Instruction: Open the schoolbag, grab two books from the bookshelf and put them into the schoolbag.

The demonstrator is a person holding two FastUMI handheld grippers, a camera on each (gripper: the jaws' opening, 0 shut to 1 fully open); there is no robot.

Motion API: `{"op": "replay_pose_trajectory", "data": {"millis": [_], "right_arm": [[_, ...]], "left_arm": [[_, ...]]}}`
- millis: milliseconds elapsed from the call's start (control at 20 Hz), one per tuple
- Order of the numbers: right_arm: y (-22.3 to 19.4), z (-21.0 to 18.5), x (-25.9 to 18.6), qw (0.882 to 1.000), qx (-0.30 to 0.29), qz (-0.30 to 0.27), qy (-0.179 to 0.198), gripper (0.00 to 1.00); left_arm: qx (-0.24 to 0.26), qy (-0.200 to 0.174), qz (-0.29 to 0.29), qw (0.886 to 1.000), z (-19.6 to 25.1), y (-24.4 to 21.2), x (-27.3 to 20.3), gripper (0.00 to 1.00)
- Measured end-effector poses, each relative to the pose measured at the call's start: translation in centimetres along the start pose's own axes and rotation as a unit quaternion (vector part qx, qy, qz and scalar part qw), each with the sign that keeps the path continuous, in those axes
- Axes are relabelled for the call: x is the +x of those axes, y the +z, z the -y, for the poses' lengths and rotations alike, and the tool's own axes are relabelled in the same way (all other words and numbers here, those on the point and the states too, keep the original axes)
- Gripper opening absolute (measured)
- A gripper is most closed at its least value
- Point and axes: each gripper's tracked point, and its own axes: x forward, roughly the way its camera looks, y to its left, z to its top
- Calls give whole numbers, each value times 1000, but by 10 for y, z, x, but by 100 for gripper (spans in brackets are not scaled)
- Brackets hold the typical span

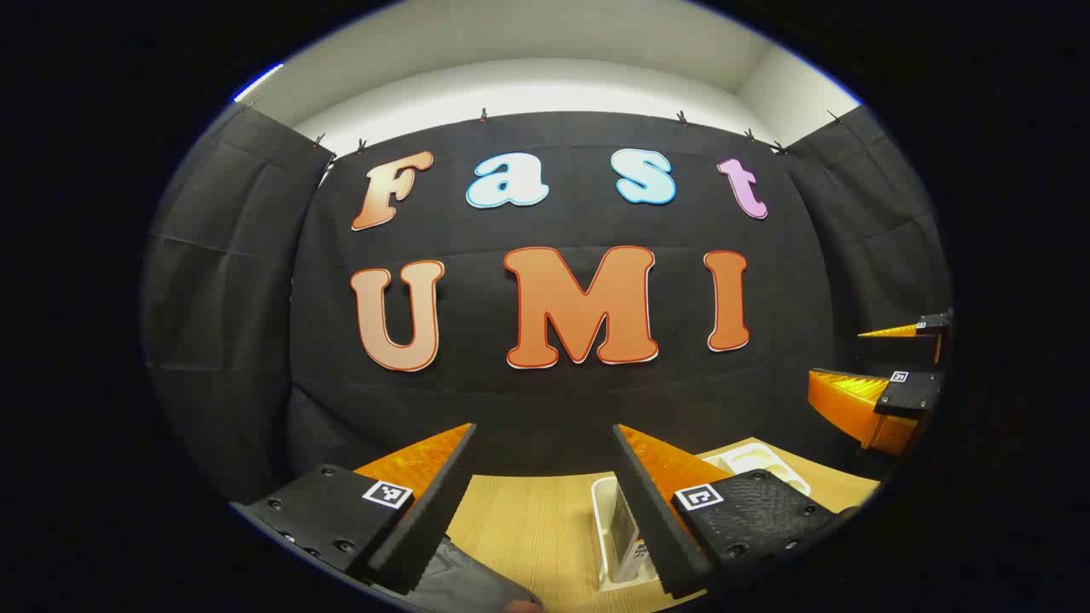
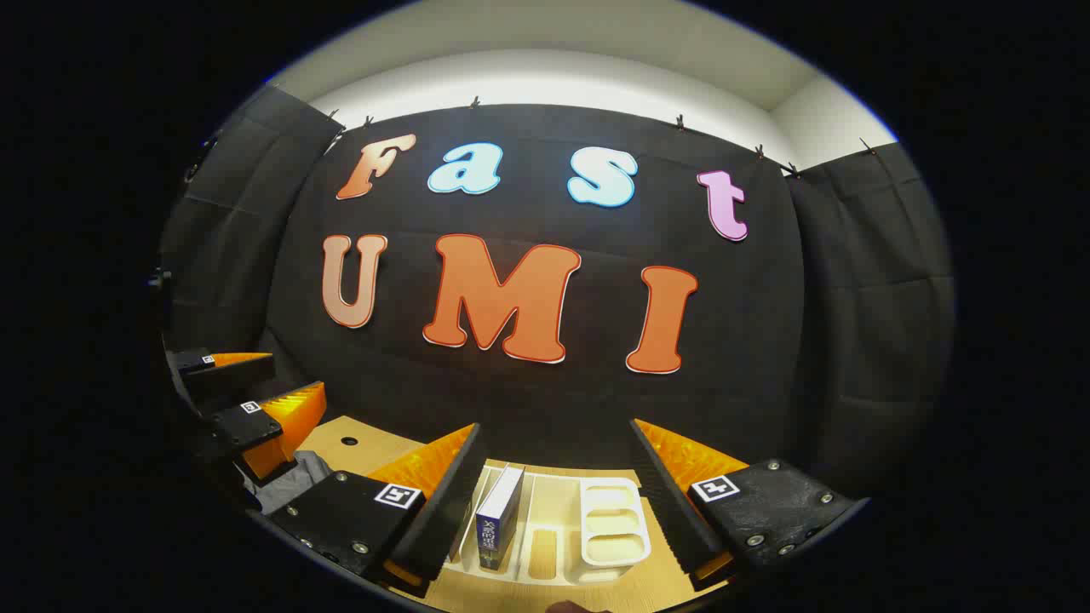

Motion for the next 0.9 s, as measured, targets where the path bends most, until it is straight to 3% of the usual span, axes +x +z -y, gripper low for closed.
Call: {"op": "replay_pose_trajectory", "data": {"millis": [600, 900], "right_arm": [[10, -9, 19, 1000, -9, -3, 29, 99], [12, -14, 22, 1000, -12, 6, 27, 99]], "left_arm": [[10, 48, 8, 999, -36, 12, -14, 96], [17, 54, 14, 998, -41, 12, -16, 96]]}}
